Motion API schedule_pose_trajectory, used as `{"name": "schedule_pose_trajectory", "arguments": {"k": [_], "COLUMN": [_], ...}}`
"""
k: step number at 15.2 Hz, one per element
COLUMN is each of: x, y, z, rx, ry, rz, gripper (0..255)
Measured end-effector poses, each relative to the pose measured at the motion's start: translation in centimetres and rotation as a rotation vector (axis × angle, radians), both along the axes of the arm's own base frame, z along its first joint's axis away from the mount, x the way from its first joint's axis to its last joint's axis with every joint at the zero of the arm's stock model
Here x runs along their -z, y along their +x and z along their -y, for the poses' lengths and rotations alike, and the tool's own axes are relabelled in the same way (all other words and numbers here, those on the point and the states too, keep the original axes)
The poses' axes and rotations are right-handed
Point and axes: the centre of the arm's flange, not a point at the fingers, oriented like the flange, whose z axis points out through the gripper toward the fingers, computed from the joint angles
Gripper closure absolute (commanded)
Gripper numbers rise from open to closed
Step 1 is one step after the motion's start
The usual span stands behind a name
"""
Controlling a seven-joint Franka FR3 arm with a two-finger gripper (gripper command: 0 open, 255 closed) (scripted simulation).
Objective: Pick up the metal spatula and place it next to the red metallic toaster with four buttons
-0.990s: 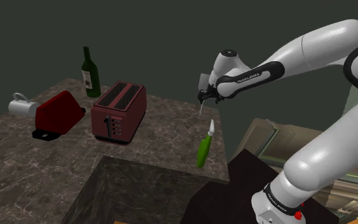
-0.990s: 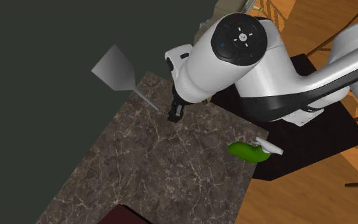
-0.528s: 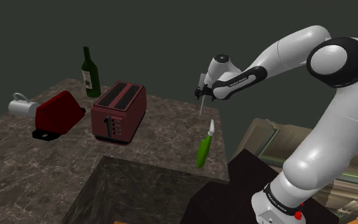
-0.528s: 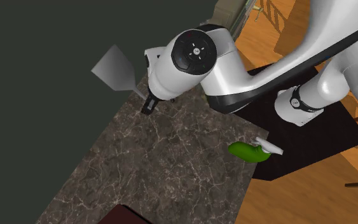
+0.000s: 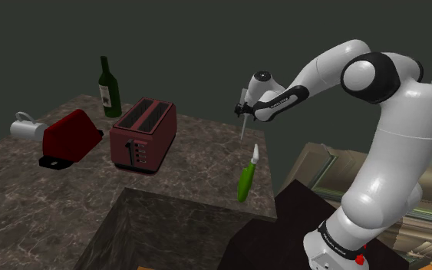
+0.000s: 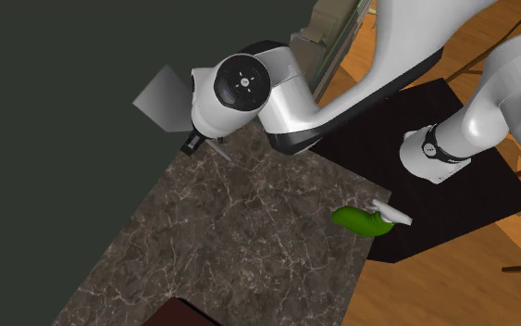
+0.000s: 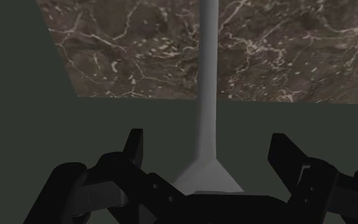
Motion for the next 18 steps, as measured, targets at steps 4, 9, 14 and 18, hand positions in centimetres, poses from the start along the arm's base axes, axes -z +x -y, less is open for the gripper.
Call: {"name": "schedule_pose_trajectory", "arguments": {"k": [4, 9, 14, 18], "x": [1.7, 2.2, 2.2, 2.2], "y": [0.7, 0.9, 0.9, 0.9], "z": [0.8, 1.0, 1.0, 1.0], "rx": [0.001, 0.001, 0.001, 0.001], "ry": [0.000, -0.001, -0.001, -0.001], "rz": [0.001, 0.001, 0.001, 0.002], "gripper": [0, 0, 255, 255]}}
